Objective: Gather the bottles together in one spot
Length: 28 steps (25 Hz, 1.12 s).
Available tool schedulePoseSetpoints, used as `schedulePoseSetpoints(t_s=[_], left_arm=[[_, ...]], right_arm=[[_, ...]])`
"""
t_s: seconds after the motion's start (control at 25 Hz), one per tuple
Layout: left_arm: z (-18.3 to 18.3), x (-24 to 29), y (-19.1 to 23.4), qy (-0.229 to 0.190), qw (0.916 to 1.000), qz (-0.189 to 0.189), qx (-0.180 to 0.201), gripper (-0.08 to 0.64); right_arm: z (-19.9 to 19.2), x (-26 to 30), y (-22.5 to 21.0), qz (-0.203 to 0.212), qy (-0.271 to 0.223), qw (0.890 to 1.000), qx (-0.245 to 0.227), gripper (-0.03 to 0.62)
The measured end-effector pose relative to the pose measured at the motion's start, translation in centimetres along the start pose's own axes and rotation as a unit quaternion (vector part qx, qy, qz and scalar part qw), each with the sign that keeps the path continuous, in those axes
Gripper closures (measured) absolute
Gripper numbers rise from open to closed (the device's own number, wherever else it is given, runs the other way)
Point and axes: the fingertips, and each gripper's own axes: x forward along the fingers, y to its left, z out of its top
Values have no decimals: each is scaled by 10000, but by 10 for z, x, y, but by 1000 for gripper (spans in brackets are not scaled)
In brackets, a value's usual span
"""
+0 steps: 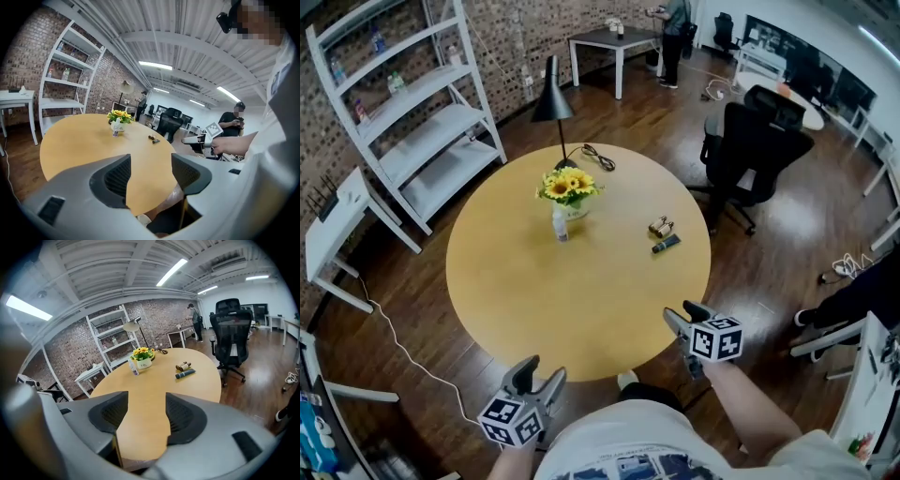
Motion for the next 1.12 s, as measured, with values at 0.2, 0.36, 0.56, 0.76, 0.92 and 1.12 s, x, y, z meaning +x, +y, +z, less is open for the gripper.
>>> schedulePoseSetpoints(t_s=[0.2,0.36,0.56,0.76,0.92,1.12], left_arm=[[36,49,-7,82,9998,201,17,313],[51,83,-10,187,9992,342,56,313],[58,104,-14,217,9982,532,-162,313],[57,120,-9,301,9962,762,-311,313],[55,130,-8,431,9946,857,-386,313],[51,144,-6,528,9940,847,-440,313]], right_arm=[[37,72,-56,0,332,9990,304,313],[45,130,-110,-186,605,9921,1086,313],[44,193,-158,-457,939,9794,1729,313],[58,235,-186,-723,1051,9694,2095,311],[56,256,-204,-1147,1378,9588,2202,305],[52,263,-207,-1574,1861,9578,1522,343]])
